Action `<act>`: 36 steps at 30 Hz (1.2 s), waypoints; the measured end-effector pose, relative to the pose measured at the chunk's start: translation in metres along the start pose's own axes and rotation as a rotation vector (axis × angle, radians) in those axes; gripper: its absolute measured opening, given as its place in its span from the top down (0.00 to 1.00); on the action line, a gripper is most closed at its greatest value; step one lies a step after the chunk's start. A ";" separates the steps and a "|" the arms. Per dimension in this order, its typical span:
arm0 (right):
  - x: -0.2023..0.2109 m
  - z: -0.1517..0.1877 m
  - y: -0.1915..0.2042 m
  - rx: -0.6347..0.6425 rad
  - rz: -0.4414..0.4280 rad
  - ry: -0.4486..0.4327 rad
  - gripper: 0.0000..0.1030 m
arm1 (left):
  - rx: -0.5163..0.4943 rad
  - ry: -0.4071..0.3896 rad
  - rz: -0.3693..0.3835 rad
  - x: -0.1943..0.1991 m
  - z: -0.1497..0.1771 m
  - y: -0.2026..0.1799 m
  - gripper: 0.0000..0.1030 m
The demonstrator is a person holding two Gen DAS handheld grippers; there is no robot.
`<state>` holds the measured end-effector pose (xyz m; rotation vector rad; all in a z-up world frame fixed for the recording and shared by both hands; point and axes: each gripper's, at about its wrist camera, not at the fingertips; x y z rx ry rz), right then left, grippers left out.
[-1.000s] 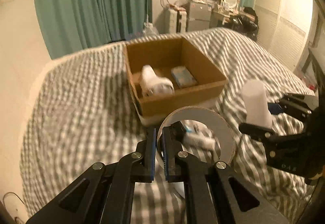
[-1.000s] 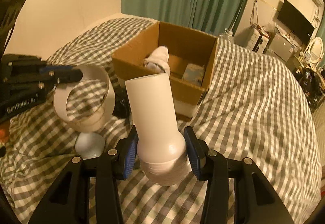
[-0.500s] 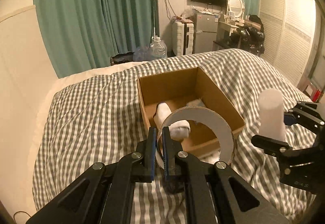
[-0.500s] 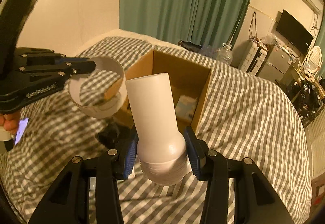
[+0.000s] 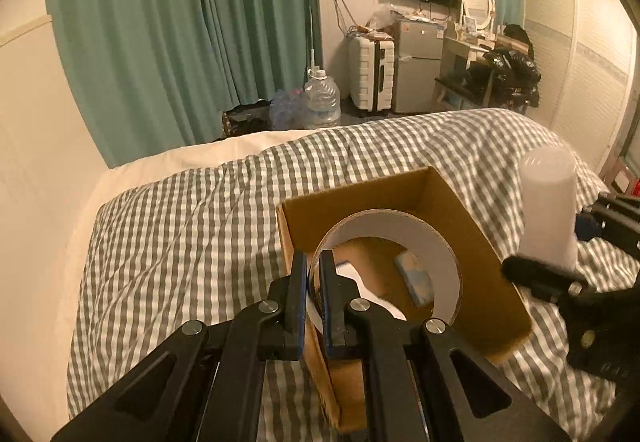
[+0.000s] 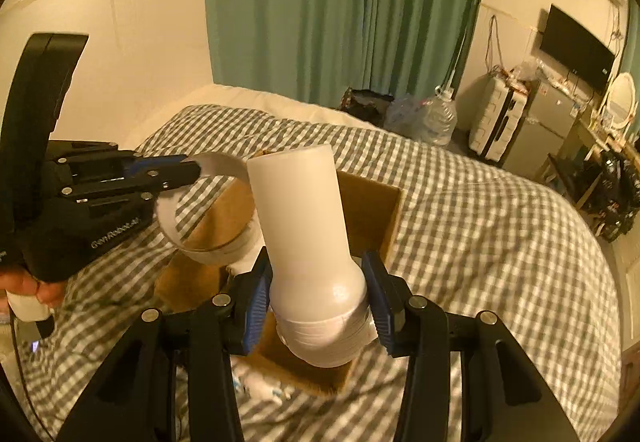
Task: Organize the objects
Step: 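Carry hair dryer and tape roll into the box and open both tools, then withdraw both tools from the box back toward the remaining items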
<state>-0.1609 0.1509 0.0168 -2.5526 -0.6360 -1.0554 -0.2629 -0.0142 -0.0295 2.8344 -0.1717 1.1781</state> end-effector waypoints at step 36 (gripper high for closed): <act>-0.023 -0.005 -0.021 -0.099 -0.044 -0.016 0.36 | -0.036 0.072 0.015 -0.033 -0.009 -0.011 0.25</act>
Point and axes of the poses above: each gripper's, at about its wrist camera, not at the fingertips, and x roughly against the way its jaws point, y to its left, z to its underside, and after that the axes turned 5 degrees about x, right-handed
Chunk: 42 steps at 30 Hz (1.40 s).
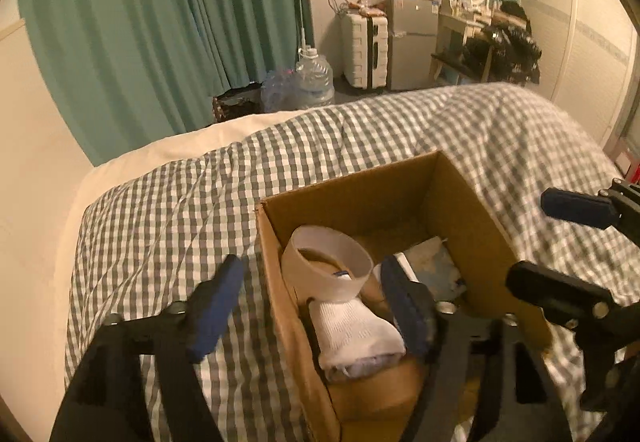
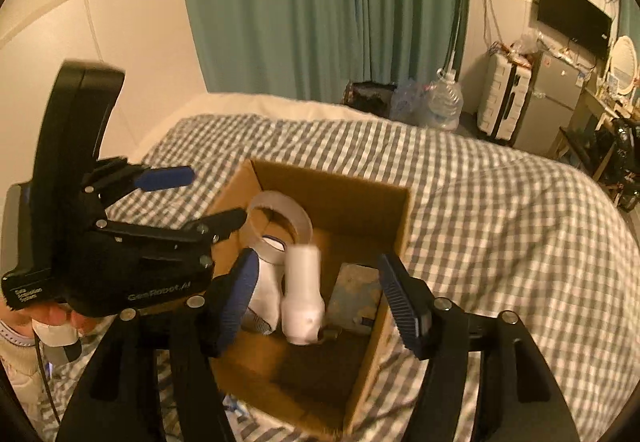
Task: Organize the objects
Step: 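Withdraw both tools from the box back toward the remaining items, then grasp the white tube with the right tool while the left tool grasps the black nozzle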
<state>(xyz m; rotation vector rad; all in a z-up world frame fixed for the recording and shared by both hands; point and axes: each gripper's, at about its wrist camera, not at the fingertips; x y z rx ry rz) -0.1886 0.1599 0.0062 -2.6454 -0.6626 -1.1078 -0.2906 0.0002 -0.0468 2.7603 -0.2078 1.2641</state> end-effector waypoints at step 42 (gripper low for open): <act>0.046 0.101 0.057 0.074 0.065 0.094 0.08 | 0.098 -0.011 -0.120 0.082 0.152 0.014 0.04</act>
Point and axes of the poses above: each gripper's, at about its wrist camera, not at the fingertips, and x roughly against the way its jaws point, y to its left, z to its underside, and after that the axes turned 5 degrees about x, right-handed
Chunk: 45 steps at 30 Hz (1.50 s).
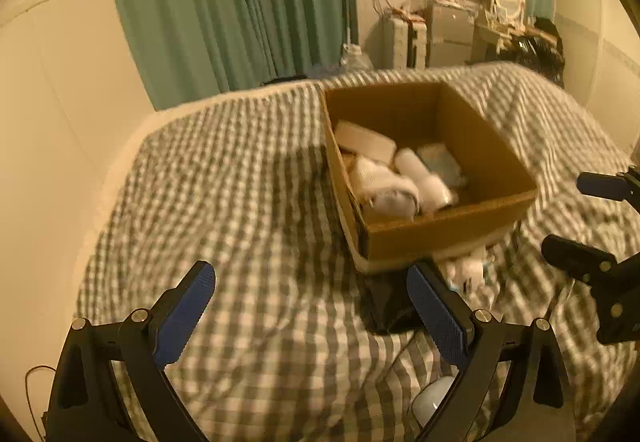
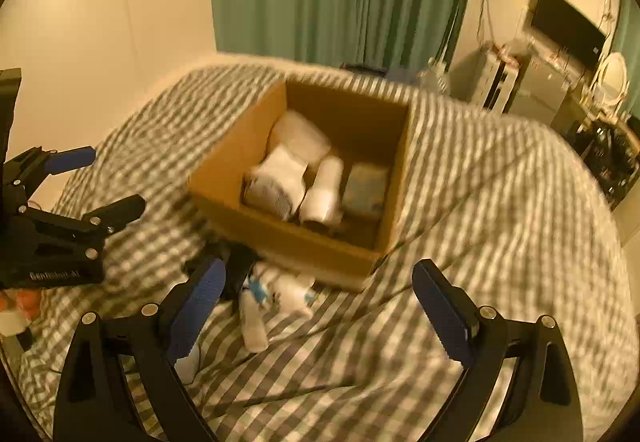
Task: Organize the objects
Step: 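Grasp the white tube with the right tool while the left tool grasps the black nozzle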
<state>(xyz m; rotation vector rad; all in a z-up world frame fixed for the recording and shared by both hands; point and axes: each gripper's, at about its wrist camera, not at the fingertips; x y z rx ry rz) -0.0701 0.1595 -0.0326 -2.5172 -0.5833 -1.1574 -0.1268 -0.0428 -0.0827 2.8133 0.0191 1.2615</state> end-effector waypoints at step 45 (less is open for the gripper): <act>-0.037 0.071 0.016 0.042 -0.096 0.163 0.78 | -0.106 0.190 0.100 -0.089 0.031 -0.049 0.46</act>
Point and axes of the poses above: each gripper's, at about its wrist camera, not at the fingertips, and x roughly against the way its jaws point, y to its left, z to its underside, and after that the axes turned 5 degrees about x, right-handed
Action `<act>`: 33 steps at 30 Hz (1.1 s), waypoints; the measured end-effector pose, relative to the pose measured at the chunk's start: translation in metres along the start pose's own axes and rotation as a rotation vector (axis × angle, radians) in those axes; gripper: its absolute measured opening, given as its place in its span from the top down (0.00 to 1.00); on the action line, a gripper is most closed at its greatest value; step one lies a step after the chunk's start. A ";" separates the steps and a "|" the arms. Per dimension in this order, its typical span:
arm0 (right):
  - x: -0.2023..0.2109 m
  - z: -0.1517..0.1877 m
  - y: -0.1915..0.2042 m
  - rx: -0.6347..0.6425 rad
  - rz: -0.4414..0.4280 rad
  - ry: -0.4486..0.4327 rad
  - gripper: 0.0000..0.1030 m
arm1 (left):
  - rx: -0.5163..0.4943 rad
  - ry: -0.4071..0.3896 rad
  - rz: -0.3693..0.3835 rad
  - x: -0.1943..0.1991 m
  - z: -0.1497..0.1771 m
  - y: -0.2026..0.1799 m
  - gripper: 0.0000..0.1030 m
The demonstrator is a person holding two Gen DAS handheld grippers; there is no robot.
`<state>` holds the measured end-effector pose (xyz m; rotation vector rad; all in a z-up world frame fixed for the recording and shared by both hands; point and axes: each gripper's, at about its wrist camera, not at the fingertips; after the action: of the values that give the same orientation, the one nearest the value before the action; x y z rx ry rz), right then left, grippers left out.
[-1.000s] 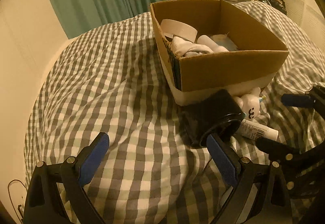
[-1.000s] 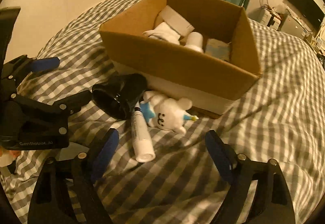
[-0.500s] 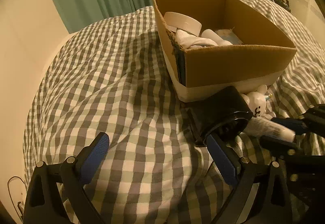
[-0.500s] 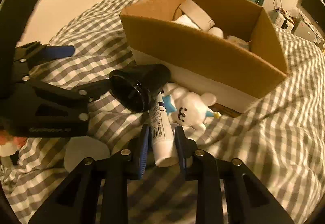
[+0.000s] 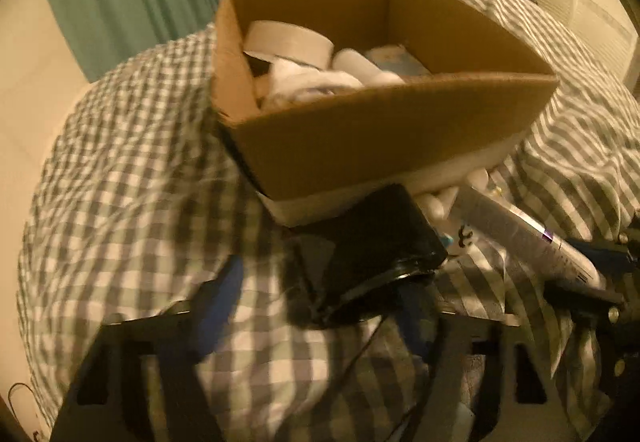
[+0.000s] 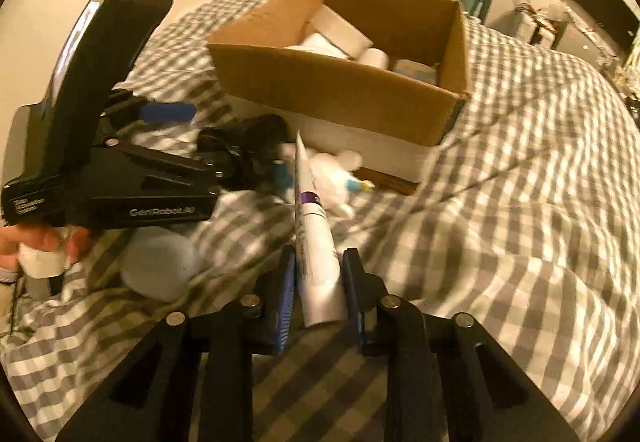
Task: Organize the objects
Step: 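Grasp the white tube with the right tool while the left tool grasps the black nozzle, then carry the white tube and black nozzle over the cardboard box with both tools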
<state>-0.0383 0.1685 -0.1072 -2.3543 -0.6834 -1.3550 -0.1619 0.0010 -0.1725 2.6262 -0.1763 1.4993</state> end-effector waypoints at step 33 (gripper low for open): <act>0.034 -0.014 0.008 -0.035 0.075 -0.109 0.81 | 0.074 -0.124 0.039 0.068 0.017 0.015 0.90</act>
<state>-0.0291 0.1623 -0.0712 -2.4702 -0.5989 -1.2248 -0.1151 -0.0194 -0.1220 2.7914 -0.1866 1.3807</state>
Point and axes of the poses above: each gripper's, at about its wrist camera, not at the fingertips, and x roughly against the way its jaws point, y to its left, z to its underside, and after that the axes turned 5 degrees about x, right-handed
